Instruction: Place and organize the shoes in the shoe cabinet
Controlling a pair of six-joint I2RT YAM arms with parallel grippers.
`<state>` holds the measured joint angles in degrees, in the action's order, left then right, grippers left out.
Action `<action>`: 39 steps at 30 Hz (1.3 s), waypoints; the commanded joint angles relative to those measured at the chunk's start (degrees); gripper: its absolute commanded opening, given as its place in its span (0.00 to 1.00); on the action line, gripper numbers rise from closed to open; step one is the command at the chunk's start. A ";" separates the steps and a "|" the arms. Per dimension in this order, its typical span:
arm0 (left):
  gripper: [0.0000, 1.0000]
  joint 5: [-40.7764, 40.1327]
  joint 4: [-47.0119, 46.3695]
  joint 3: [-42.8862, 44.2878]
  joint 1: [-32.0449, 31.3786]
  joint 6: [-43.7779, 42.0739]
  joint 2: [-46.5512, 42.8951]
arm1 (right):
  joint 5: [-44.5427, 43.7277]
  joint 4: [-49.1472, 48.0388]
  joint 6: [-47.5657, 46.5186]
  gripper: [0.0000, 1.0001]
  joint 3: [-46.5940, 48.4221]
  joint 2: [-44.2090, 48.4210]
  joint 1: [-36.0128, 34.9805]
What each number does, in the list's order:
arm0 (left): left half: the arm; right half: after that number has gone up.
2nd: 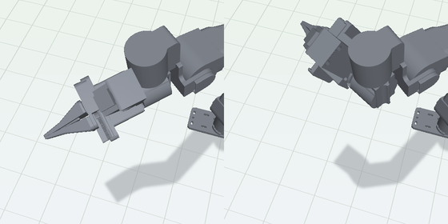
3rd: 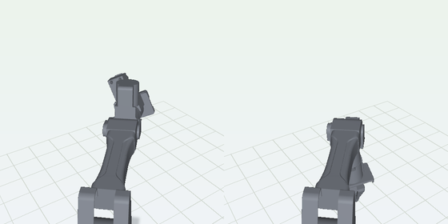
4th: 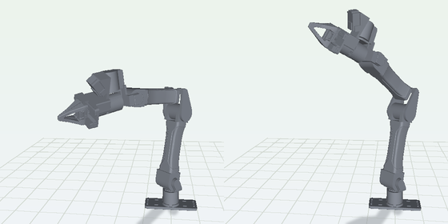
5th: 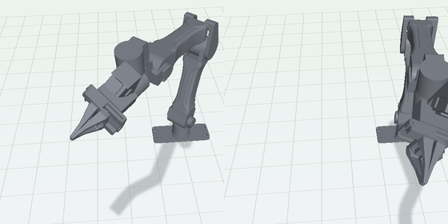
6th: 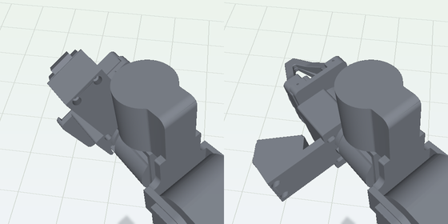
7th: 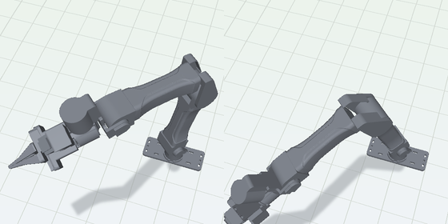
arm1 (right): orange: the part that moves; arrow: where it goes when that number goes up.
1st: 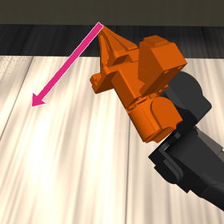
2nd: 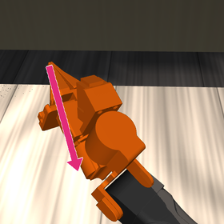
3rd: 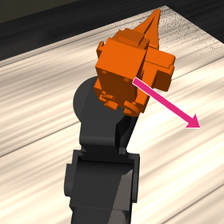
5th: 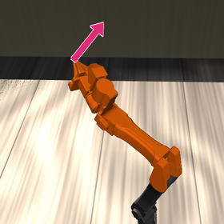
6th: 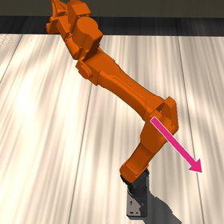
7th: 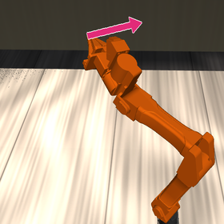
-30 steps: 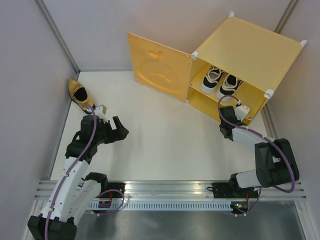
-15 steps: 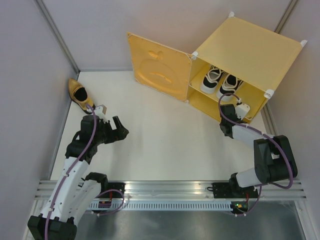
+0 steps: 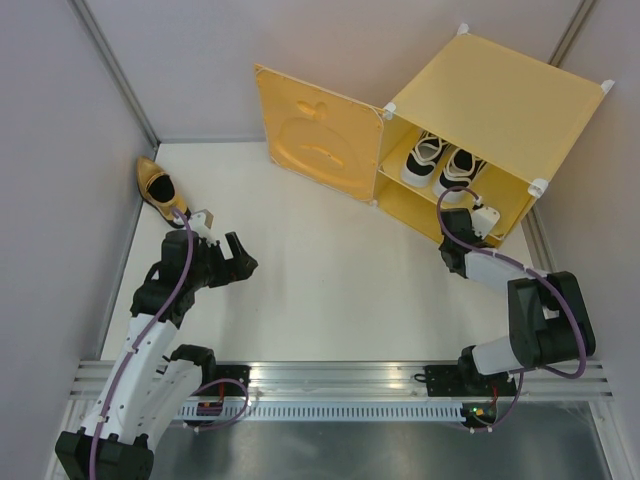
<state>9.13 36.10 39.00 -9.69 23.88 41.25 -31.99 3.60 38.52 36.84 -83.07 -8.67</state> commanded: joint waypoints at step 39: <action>0.98 -1.48 -1.03 -0.07 0.29 -1.38 -0.21 | 16.85 -7.48 -8.02 0.57 -0.89 10.20 1.46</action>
<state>8.64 36.10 39.00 -9.69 23.88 41.25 -18.76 -1.06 30.65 33.12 -77.23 -7.53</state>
